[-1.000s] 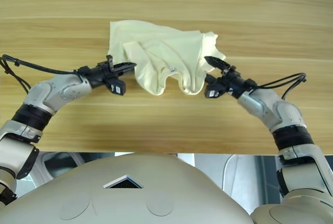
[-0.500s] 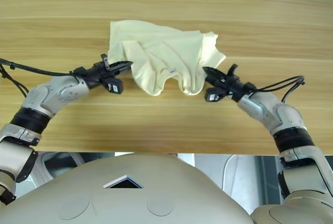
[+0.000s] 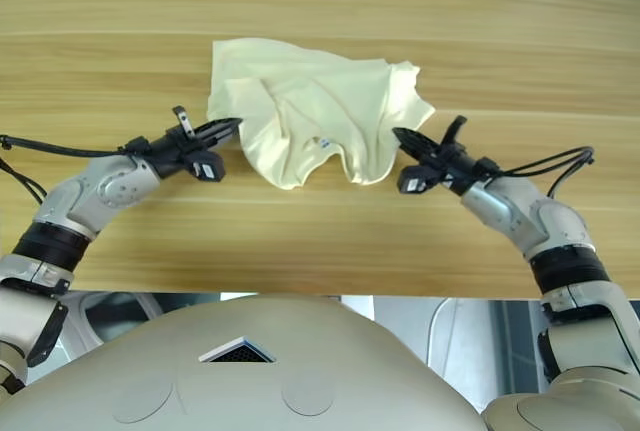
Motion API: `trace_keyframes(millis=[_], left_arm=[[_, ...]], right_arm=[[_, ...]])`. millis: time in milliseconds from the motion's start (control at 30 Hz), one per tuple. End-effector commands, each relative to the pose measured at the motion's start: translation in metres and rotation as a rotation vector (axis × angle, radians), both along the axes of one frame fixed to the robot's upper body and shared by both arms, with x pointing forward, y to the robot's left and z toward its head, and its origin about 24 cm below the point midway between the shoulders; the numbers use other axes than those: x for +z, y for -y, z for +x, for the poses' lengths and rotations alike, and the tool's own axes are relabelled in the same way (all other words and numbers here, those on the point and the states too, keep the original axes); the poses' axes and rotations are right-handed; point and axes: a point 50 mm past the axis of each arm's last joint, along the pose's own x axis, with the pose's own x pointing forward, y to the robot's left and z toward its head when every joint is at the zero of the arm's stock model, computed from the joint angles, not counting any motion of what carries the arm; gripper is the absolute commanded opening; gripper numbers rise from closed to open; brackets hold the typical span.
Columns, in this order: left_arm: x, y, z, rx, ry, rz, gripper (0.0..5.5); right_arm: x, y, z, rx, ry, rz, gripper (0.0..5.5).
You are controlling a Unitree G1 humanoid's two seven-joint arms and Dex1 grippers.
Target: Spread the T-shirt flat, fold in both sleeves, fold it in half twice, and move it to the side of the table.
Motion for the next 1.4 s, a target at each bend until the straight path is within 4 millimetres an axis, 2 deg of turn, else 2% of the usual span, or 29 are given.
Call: trace_keyframes(millis=[33, 200, 400, 433, 500, 533, 567, 667, 767, 833, 967, 1000, 1033, 1100, 1133, 1167, 1200, 1233, 1267, 1300, 1333, 1367, 1400], left_arm=[[-0.003, -0.005, -0.015, -0.001, -0.088, -0.097, 0.00], [0.010, -0.011, -0.026, 0.025, -0.137, -0.297, 0.00], [0.013, -0.014, -0.028, 0.030, -0.156, -0.324, 0.00], [0.016, -0.016, -0.032, 0.037, -0.161, -0.357, 0.00], [0.045, -0.041, -0.067, 0.096, -0.176, -0.625, 0.00], [0.055, -0.050, -0.073, 0.123, -0.180, -0.724, 0.00], [0.060, -0.056, -0.075, 0.139, -0.183, -0.780, 0.00], [0.059, -0.070, -0.069, 0.180, -0.223, -0.896, 0.00], [0.063, -0.083, -0.073, 0.177, -0.259, -1.011, 0.00], [0.063, -0.085, -0.073, 0.150, -0.277, -1.051, 0.00], [0.047, -0.079, -0.083, 0.147, -0.392, -1.075, 0.00], [0.045, -0.078, -0.080, 0.140, -0.416, -1.088, 0.00], [0.047, -0.075, -0.063, 0.111, -0.411, -1.109, 0.00], [0.061, -0.049, 0.015, 0.079, -0.323, -1.110, 0.00], [0.075, -0.035, 0.062, 0.128, -0.270, -1.123, 0.00], [0.101, -0.016, 0.112, 0.217, -0.213, -1.129, 0.00], [0.139, 0.005, 0.152, 0.324, -0.141, -1.132, 0.00], [0.181, 0.024, 0.179, 0.451, -0.069, -1.139, 0.00], [0.218, 0.038, 0.193, 0.559, 0.020, -1.126, 0.00], [0.255, 0.044, 0.196, 0.602, 0.092, -1.185, 0.00], [0.289, 0.046, 0.193, 0.569, 0.154, -1.272, 0.00], [0.311, 0.047, 0.188, 0.498, 0.191, -1.351, 0.00], [0.314, 0.046, 0.184, 0.407, 0.185, -1.396, 0.00]], right_arm=[[-0.010, 0.009, -0.028, -0.048, -0.140, 0.118, 0.00], [0.011, 0.014, -0.038, -0.094, -0.152, 0.404, 0.00], [0.015, 0.016, -0.040, -0.095, -0.178, 0.458, 0.00], [0.018, 0.016, -0.047, -0.090, -0.196, 0.503, 0.00], [0.052, 0.021, -0.079, -0.063, -0.115, 0.799, 0.00], [0.065, 0.024, -0.083, -0.068, -0.074, 0.901, 0.00], [0.072, 0.026, -0.084, -0.071, -0.050, 0.956, 0.00], [0.080, 0.031, -0.079, -0.067, -0.039, 1.059, 0.00], [0.084, 0.041, -0.085, -0.071, -0.048, 1.136, 0.00], [0.080, 0.043, -0.085, -0.063, -0.081, 1.134, 0.00], [0.058, 0.042, -0.095, -0.102, -0.182, 1.082, 0.00], [0.055, 0.040, -0.094, -0.102, -0.188, 1.096, 0.00], [0.055, 0.034, -0.074, -0.075, -0.161, 1.110, 0.00], [0.065, 0.006, 0.015, -0.022, -0.048, 1.109, 0.00], [0.082, -0.009, 0.068, -0.052, 0.028, 1.124, 0.00], [0.113, -0.023, 0.126, -0.191, 0.131, 1.136, 0.00], [0.156, -0.031, 0.172, -0.375, 0.259, 1.166, 0.00], [0.203, -0.036, 0.197, -0.549, 0.423, 1.166, 0.00], [0.244, -0.038, 0.206, -0.664, 0.591, 1.170, 0.00], [0.279, -0.041, 0.205, -0.701, 0.749, 1.198, 0.00], [0.306, -0.043, 0.199, -0.685, 0.886, 1.248, 0.00], [0.320, -0.043, 0.193, -0.656, 0.987, 1.272, 0.00], [0.317, -0.041, 0.190, -0.628, 1.009, 1.272, 0.00]])
